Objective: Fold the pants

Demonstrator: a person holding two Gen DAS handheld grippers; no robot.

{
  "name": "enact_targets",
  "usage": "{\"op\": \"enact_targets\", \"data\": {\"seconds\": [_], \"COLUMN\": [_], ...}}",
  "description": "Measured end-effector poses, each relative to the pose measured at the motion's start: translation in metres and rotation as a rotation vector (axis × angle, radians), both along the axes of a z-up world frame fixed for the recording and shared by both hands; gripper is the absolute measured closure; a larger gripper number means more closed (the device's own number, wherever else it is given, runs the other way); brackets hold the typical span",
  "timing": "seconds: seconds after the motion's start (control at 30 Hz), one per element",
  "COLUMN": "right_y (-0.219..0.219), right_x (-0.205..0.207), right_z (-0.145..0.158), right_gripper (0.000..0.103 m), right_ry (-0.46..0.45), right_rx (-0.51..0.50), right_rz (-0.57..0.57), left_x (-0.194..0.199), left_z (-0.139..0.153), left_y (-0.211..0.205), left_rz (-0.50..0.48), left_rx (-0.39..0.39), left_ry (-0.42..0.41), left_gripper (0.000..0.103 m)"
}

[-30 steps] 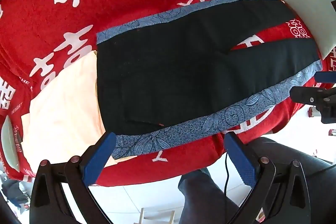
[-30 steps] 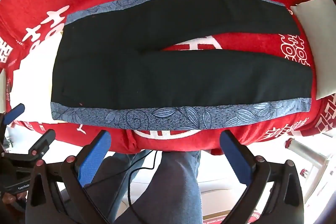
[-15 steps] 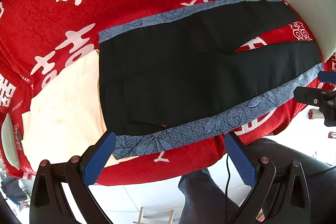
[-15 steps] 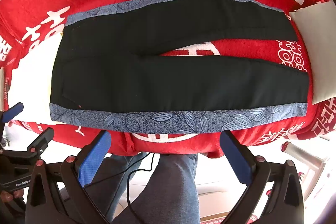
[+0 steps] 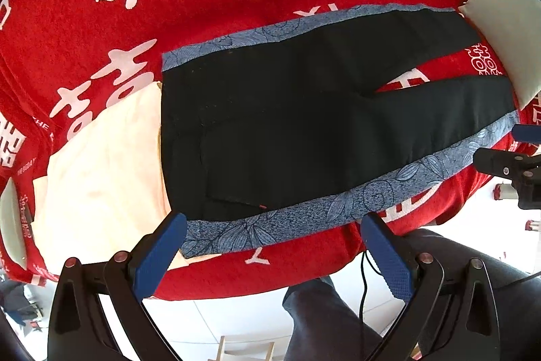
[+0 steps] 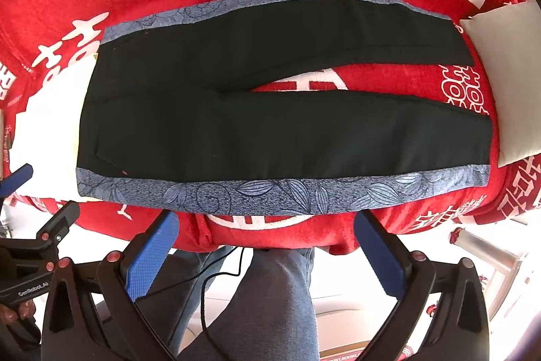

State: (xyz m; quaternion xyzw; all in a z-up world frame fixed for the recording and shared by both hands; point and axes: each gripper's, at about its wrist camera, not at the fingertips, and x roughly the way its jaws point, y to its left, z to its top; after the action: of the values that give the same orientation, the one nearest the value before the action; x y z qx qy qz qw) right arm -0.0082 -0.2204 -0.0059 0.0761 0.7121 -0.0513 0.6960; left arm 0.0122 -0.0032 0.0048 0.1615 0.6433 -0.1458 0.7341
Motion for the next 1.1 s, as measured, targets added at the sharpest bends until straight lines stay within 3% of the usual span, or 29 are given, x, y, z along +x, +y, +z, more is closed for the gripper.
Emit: {"op": "enact_targets", "data": {"seconds": [1.1], "right_y": [-0.0021], "right_x": [0.0002], "right_z": [-0.0051], "right_gripper": [0.0], "right_ry": [0.014], "right_rx": [0.002], "right_rz": [0.001], "left_x": [0.0015], "left_z": [-0.0038], "left_y": [0.0006], "left_rz": [0.021], "left_rx": [0.025], "left_ry": [0.008], "left_gripper": [0.0]}}
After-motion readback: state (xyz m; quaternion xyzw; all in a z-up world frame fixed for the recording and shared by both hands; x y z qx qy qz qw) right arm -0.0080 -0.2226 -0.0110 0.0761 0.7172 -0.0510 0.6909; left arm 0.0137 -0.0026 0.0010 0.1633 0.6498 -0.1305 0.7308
